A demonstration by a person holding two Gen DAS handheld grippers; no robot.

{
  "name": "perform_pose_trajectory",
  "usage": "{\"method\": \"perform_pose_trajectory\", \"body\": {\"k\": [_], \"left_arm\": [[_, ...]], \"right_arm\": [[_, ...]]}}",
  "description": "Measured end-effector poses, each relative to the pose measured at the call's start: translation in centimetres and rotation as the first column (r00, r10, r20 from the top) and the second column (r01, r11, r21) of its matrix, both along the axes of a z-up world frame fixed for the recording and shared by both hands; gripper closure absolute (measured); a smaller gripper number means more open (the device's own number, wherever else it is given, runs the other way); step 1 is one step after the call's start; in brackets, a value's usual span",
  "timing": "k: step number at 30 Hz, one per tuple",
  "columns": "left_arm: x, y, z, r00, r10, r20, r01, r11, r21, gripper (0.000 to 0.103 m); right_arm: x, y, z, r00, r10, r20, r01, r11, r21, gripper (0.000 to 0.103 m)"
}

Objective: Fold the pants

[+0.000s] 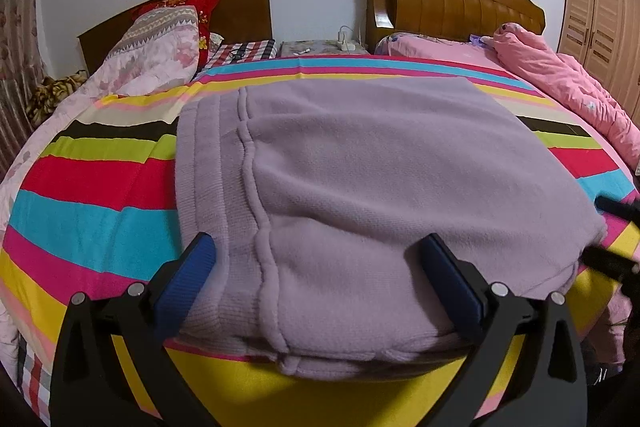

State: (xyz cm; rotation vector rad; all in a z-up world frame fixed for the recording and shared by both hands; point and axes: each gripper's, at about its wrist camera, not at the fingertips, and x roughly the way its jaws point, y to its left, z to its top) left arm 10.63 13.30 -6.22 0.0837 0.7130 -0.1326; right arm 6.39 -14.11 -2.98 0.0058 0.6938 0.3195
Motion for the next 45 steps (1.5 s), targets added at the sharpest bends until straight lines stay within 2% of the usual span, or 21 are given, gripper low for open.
{"method": "perform_pose_trajectory", "body": {"k": [2, 5, 7, 10, 16, 18, 20, 23, 25, 27, 28, 29, 30, 32, 33, 35, 37, 39, 40, 42, 45], "left_arm": [[0.0, 0.0, 0.0, 1.000, 0.000, 0.002, 0.000, 1.000, 0.000, 0.001], [0.0, 0.0, 0.0, 1.000, 0.000, 0.002, 0.000, 1.000, 0.000, 0.001], [0.0, -0.1, 0.0, 1.000, 0.001, 0.002, -0.001, 1.000, 0.000, 0.001], [-0.2, -0.2, -0.1, 1.000, 0.000, 0.010, 0.000, 1.000, 0.008, 0.001], [-0.7, -0.8, 0.7, 0.999, 0.035, 0.011, -0.035, 0.999, 0.012, 0.003], [-1.4, -1.0, 2.6, 1.000, 0.028, 0.010, -0.028, 0.999, -0.020, 0.003], [-1.9, -0.9, 4.9, 0.998, -0.039, 0.044, 0.045, 0.990, -0.133, 0.002], [-0.4, -1.4, 6.8, 0.994, -0.091, 0.062, 0.102, 0.973, -0.206, 0.002], [1.3, -2.0, 6.4, 0.996, -0.089, 0.033, 0.093, 0.979, -0.181, 0.002], [3.3, -2.4, 4.2, 0.995, -0.072, -0.065, 0.061, 0.984, -0.165, 0.002], [3.9, -2.3, 2.9, 0.991, -0.061, -0.120, 0.041, 0.986, -0.160, 0.003], [3.5, -2.4, 2.0, 0.992, -0.064, -0.111, 0.049, 0.989, -0.138, 0.003], [2.6, -2.8, 1.7, 0.994, -0.080, -0.075, 0.073, 0.993, -0.092, 0.003], [1.7, -3.3, 1.1, 0.993, -0.093, -0.067, 0.091, 0.996, -0.026, 0.003], [1.6, -3.2, 1.1, 0.994, -0.094, -0.061, 0.093, 0.995, -0.025, 0.003], [1.6, -3.0, 1.0, 0.994, -0.096, -0.060, 0.095, 0.995, -0.033, 0.003], [1.6, -2.8, 1.0, 0.994, -0.096, -0.059, 0.094, 0.995, -0.039, 0.002], [1.4, -2.8, 0.9, 0.994, -0.095, -0.047, 0.094, 0.995, -0.037, 0.002], [1.5, -2.8, 0.8, 0.995, -0.096, -0.041, 0.095, 0.995, -0.034, 0.002], [1.3, -2.8, 0.7, 0.995, -0.094, -0.032, 0.093, 0.995, -0.035, 0.002], [1.1, -2.9, 0.6, 0.995, -0.097, -0.030, 0.097, 0.995, -0.031, 0.002]], "right_arm": [[0.6, 0.5, 0.8, 0.999, -0.008, 0.036, 0.008, 1.000, 0.007, 0.006], [1.9, 2.0, 0.4, 1.000, 0.020, 0.021, -0.020, 1.000, 0.006, 0.006], [2.3, 3.4, -0.8, 0.999, 0.040, -0.015, -0.041, 0.998, -0.043, 0.004], [1.4, 3.9, -1.6, 0.998, 0.058, 0.037, -0.054, 0.992, -0.112, 0.004], [2.0, 3.3, -0.5, 0.996, 0.082, -0.025, -0.084, 0.991, -0.101, 0.004], [2.3, 2.2, 1.1, 0.993, 0.120, 0.003, -0.120, 0.991, -0.059, 0.005], [3.5, 1.0, 2.7, 0.992, 0.117, 0.047, -0.116, 0.993, -0.032, 0.005], [9.0, -0.8, 4.7, 0.985, 0.171, 0.003, -0.170, 0.979, 0.115, 0.005], [12.3, -1.1, 5.0, 0.974, 0.223, -0.035, -0.212, 0.956, 0.201, 0.005], [16.4, -1.4, 4.5, 0.957, 0.268, -0.112, -0.219, 0.918, 0.332, 0.004], [18.5, -1.2, 3.7, 0.930, 0.317, -0.185, -0.219, 0.884, 0.412, 0.004], [20.0, -0.9, 2.8, 0.906, 0.348, -0.242, -0.210, 0.864, 0.458, 0.004], [21.1, -0.3, 2.2, 0.895, 0.353, -0.272, -0.207, 0.870, 0.447, 0.004], [22.8, 1.3, 1.1, 0.881, 0.360, -0.306, -0.244, 0.901, 0.358, 0.004], [24.1, 1.8, 0.3, 0.874, 0.350, -0.338, -0.247, 0.918, 0.310, 0.005], [25.9, 1.4, 0.0, 0.898, 0.272, -0.346, -0.196, 0.951, 0.239, 0.012], [27.1, 0.1, 1.2, 0.919, 0.209, -0.336, -0.110, 0.950, 0.292, 0.013], [26.6, 0.2, 2.4, 0.923, 0.213, -0.319, -0.097, 0.934, 0.344, 0.012], [26.0, 0.7, 2.9, 0.918, 0.252, -0.307, -0.132, 0.922, 0.363, 0.011], [23.5, 3.2, 3.3, 0.879, 0.379, -0.289, -0.275, 0.899, 0.342, 0.010], [21.9, 5.9, 1.5, 0.782, 0.517, -0.347, -0.407, 0.846, 0.344, 0.006]]}}
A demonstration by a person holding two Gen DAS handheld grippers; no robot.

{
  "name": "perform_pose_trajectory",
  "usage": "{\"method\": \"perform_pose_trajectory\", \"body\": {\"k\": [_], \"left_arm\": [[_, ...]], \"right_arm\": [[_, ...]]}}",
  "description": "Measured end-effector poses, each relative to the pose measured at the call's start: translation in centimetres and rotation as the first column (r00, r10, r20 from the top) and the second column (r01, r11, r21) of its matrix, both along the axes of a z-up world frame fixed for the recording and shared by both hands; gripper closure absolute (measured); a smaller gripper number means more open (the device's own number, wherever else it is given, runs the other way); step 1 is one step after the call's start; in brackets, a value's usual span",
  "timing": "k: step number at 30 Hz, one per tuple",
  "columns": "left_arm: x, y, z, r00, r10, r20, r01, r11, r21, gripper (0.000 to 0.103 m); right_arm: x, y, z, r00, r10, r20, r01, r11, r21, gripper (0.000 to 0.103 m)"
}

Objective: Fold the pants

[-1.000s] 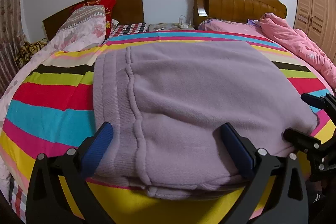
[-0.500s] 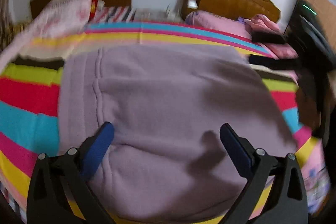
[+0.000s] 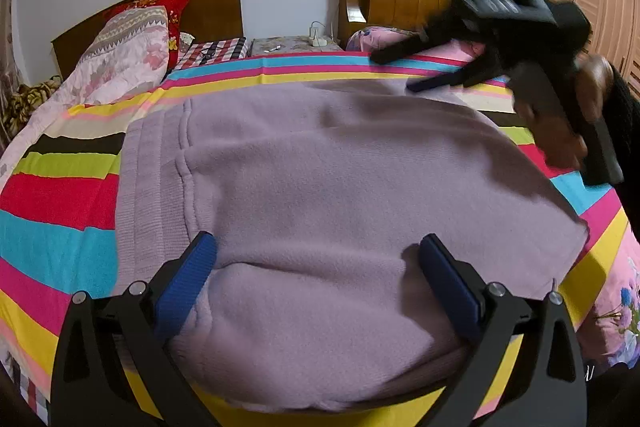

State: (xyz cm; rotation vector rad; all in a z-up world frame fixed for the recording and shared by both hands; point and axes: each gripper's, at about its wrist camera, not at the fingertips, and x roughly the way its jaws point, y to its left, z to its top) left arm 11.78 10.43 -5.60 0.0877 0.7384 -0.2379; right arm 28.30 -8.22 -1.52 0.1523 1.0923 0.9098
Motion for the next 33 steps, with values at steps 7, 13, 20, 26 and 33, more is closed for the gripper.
{"method": "perform_pose_trajectory", "body": {"k": [7, 13, 20, 26, 33], "left_arm": [[-1.1, 0.3, 0.6, 1.000, -0.023, 0.015, 0.023, 1.000, -0.009, 0.002], [-5.2, 2.3, 2.3, 0.985, 0.114, 0.131, -0.117, 0.993, 0.011, 0.002], [-11.3, 3.0, 6.6, 0.893, 0.281, 0.352, -0.330, 0.940, 0.088, 0.002], [-14.8, 2.2, 11.4, 0.827, 0.348, 0.442, -0.376, 0.926, -0.027, 0.002], [-14.3, 1.8, 12.3, 0.843, 0.442, 0.308, -0.371, 0.891, -0.263, 0.002]], "right_arm": [[2.1, -7.7, 2.7, 0.887, -0.460, 0.045, 0.453, 0.884, 0.119, 0.006], [-9.9, -9.5, 8.4, 0.791, -0.447, 0.418, 0.445, 0.889, 0.108, 0.005], [-22.2, -13.1, 6.4, 0.646, -0.521, 0.558, 0.553, 0.823, 0.128, 0.005], [-29.5, -15.0, 5.0, 0.566, -0.592, 0.573, 0.609, 0.770, 0.193, 0.005], [-32.3, -13.6, 4.4, 0.506, -0.552, 0.663, 0.590, 0.782, 0.201, 0.005]]}}
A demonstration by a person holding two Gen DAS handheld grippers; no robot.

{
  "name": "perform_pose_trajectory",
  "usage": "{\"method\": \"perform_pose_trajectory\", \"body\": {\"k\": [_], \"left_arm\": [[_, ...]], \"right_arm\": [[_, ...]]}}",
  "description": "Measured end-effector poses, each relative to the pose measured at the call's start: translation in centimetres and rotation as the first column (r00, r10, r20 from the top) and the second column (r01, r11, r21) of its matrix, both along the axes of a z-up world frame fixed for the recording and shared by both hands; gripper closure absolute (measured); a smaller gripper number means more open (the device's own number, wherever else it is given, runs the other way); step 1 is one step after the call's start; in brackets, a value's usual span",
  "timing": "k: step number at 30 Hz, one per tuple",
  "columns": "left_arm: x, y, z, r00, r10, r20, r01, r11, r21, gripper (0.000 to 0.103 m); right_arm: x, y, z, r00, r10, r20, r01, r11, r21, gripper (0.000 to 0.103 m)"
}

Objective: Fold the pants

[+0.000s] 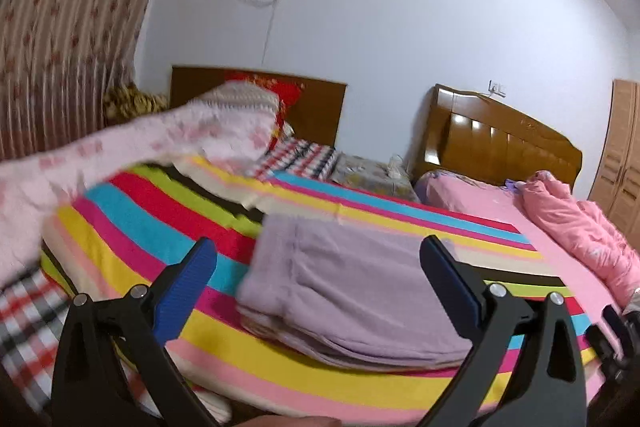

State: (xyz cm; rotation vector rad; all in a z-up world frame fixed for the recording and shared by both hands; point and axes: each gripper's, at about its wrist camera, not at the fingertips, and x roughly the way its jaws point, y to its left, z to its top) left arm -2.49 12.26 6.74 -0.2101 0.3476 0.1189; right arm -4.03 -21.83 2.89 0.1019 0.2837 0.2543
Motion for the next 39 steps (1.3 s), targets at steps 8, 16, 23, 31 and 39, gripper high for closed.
{"method": "perform_pose_trajectory", "body": {"k": [8, 16, 23, 31, 39], "left_arm": [[1.1, -4.9, -5.8, 0.981, -0.078, -0.178, 0.099, 0.989, 0.111, 0.002], [0.1, -7.2, -9.7, 0.948, -0.134, -0.290, 0.177, 0.976, 0.129, 0.002], [-0.3, -7.2, -8.7, 0.968, -0.089, -0.233, 0.131, 0.976, 0.173, 0.002], [-0.4, -7.1, -8.4, 0.972, -0.078, -0.223, 0.119, 0.977, 0.179, 0.002], [-0.4, -7.1, -8.4, 0.970, -0.069, -0.232, 0.110, 0.980, 0.166, 0.002]], "right_arm": [[0.2, 2.3, -3.0, 0.993, 0.051, -0.108, -0.063, 0.991, -0.115, 0.005], [0.7, 3.7, -3.7, 0.984, 0.085, -0.155, -0.113, 0.977, -0.180, 0.005], [0.7, 3.5, -3.8, 0.985, 0.076, -0.152, -0.102, 0.980, -0.172, 0.005], [1.0, 2.9, -3.8, 0.984, 0.071, -0.164, -0.095, 0.985, -0.143, 0.005], [0.9, 3.2, -3.8, 0.985, 0.074, -0.157, -0.099, 0.983, -0.152, 0.005]]}}
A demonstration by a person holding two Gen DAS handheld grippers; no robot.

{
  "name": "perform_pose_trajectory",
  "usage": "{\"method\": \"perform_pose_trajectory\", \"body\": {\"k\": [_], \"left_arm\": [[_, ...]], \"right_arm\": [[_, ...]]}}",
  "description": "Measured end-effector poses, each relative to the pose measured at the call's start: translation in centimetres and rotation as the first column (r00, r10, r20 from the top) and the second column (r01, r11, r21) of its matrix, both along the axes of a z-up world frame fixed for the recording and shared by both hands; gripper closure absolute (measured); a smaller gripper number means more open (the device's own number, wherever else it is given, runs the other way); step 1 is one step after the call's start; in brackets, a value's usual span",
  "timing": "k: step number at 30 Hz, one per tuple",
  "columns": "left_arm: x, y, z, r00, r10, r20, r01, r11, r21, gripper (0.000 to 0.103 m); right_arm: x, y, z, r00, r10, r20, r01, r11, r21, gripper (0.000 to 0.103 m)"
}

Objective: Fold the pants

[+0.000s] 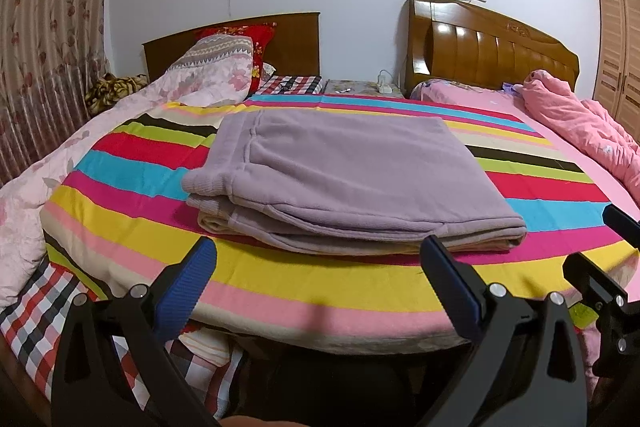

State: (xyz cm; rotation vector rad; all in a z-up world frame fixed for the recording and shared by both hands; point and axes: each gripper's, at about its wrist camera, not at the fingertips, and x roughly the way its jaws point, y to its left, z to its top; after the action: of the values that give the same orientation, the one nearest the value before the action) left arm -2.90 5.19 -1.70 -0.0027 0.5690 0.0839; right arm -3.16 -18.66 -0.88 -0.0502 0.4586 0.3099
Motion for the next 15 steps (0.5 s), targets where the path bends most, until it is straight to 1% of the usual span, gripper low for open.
{"method": "perform_pose_trajectory", "body": {"k": [15], "left_arm": [[0.04, 0.43, -0.05, 1.000, 0.005, -0.009, -0.005, 1.000, -0.011, 0.002]], "right_arm": [[-0.05, 0.09, -0.04, 1.000, 0.004, -0.002, -0.004, 1.000, -0.004, 0.005]]}}
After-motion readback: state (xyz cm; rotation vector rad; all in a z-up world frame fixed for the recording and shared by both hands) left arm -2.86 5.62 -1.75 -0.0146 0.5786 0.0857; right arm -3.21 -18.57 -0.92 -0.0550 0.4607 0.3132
